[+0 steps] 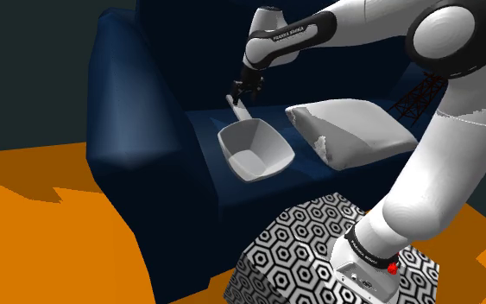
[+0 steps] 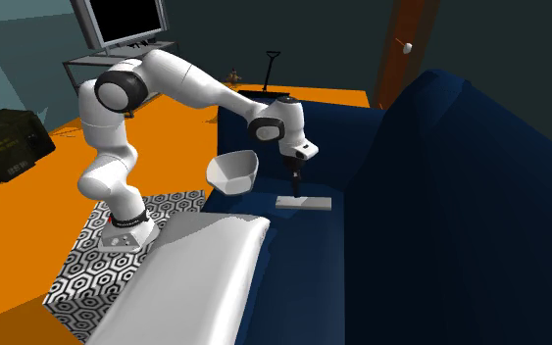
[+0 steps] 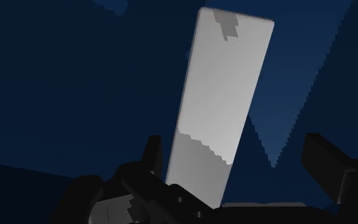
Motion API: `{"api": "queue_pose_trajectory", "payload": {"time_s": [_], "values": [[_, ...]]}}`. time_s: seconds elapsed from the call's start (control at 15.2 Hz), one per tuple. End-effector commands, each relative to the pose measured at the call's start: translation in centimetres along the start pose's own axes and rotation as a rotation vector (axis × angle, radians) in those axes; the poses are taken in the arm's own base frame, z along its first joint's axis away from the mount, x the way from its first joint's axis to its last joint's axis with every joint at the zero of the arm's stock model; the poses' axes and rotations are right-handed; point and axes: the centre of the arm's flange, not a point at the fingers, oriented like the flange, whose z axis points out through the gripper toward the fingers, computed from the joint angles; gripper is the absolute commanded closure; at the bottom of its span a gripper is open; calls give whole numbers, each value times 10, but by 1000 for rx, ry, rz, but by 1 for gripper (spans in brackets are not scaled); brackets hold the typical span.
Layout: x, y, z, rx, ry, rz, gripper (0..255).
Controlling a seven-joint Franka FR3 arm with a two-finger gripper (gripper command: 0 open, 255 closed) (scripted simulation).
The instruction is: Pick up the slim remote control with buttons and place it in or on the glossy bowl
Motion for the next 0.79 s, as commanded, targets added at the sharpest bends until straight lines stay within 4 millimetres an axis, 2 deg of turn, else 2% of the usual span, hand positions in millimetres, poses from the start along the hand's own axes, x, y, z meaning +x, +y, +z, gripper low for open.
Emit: {"api": "queue_pose_trajectory", "payload": {"time_s": [0.0, 0.53, 0.73], "values": [[22, 9, 13, -5, 7, 19, 0], [26, 11, 57, -6, 8, 23, 0], [26, 11, 57, -6, 8, 23, 0]]}}
